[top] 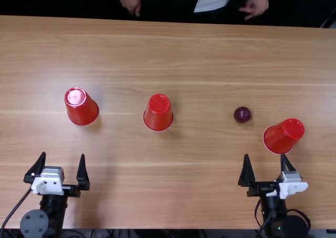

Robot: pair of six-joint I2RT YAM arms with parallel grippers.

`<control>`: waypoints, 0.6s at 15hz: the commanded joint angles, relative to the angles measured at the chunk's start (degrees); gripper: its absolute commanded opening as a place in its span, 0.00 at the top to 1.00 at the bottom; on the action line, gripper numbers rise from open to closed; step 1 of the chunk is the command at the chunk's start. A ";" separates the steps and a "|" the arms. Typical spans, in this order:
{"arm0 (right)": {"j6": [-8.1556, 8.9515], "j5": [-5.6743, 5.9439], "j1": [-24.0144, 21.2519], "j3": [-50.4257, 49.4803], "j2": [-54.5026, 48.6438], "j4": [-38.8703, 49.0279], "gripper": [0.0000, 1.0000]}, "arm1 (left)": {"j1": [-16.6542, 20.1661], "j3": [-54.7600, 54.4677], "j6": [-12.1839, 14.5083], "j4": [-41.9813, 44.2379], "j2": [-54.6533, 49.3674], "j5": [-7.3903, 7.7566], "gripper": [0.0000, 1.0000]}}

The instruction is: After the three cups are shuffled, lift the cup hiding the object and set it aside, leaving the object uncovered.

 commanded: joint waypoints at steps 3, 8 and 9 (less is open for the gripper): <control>-0.30 -0.45 -0.52 -0.01 -1.41 0.18 0.00 | -0.08 -1.74 -0.14 0.15 -0.62 0.71 0.00; -0.30 -0.45 -0.52 -0.01 -1.41 0.18 0.00 | -0.16 -1.74 0.17 0.15 -0.62 0.71 0.00; -0.30 -0.45 -0.52 -0.01 -1.41 0.18 0.00 | -0.16 -1.74 0.17 0.15 -0.62 0.71 0.00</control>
